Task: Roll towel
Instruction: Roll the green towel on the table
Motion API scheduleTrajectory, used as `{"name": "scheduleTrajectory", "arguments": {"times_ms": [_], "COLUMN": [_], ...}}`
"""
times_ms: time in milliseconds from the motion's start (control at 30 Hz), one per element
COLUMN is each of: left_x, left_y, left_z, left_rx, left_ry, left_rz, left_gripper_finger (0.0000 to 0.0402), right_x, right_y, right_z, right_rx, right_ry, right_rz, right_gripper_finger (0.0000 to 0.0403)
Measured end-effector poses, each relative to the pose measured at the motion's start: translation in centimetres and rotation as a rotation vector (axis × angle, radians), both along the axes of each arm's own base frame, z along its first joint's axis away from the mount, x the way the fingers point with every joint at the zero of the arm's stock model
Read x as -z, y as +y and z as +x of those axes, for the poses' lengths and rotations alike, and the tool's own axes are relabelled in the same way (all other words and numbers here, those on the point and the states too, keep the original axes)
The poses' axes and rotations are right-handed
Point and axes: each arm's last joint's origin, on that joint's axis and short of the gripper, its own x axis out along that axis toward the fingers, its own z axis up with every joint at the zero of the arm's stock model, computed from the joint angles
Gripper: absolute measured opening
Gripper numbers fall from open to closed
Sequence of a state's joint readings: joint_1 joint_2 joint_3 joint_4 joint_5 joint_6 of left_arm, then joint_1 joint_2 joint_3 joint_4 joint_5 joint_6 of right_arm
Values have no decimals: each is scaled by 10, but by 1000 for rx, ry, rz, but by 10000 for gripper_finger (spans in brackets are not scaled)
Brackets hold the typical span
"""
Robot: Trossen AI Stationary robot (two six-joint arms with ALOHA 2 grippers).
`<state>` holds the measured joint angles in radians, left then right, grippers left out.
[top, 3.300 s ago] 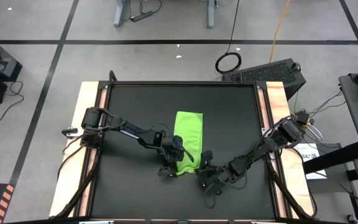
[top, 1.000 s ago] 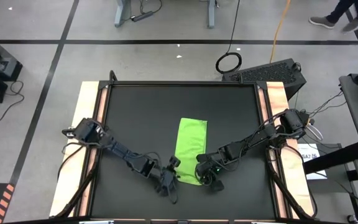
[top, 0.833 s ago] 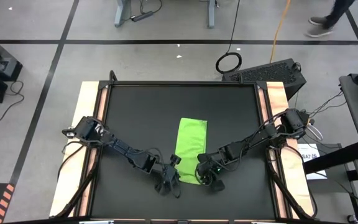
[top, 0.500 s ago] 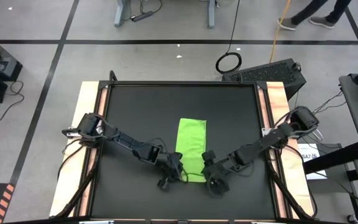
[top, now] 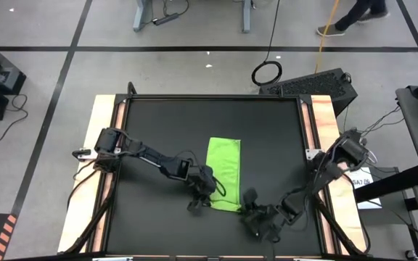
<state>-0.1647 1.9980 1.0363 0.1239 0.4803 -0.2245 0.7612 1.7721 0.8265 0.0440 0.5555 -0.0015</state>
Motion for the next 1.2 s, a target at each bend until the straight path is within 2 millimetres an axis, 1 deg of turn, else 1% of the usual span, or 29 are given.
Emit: {"name": "scheduleTrajectory", "arguments": {"times_ms": [100,200,367,533,767,867,1000,1067,1200], "left_x": [0,-1,-2,-4,-5,-5,-5,-5,-4], "left_y": [6,11,17,19,19,18,15,11,2], "left_z": [1,2,2,4,3,3,2,1,0], "left_rx": [-21,-30,-15,7,20,25,41,57,78], "left_ry": [18,34,45,40,43,44,42,35,7], "left_rz": [-34,-68,-122,-176,-189,-192,-188,-172,-103], "left_gripper_finger": [5,5,5,5,5,5,8,18,60], "right_x": [12,19,28,30,34,37,38,37,32], "right_y": [9,13,13,8,-6,-13,-18,-19,-22], "right_z": [-2,-4,-1,3,12,14,18,19,22], "right_rx": [24,53,68,91,160,210,238,249,283], "right_ry": [-85,-139,-138,-130,-72,-30,-8,-4,4], "right_rz": [-112,-197,-224,-224,-144,-88,-23,8,89], "right_gripper_finger": [174,177,175,156,98,67,18,7,8]}}
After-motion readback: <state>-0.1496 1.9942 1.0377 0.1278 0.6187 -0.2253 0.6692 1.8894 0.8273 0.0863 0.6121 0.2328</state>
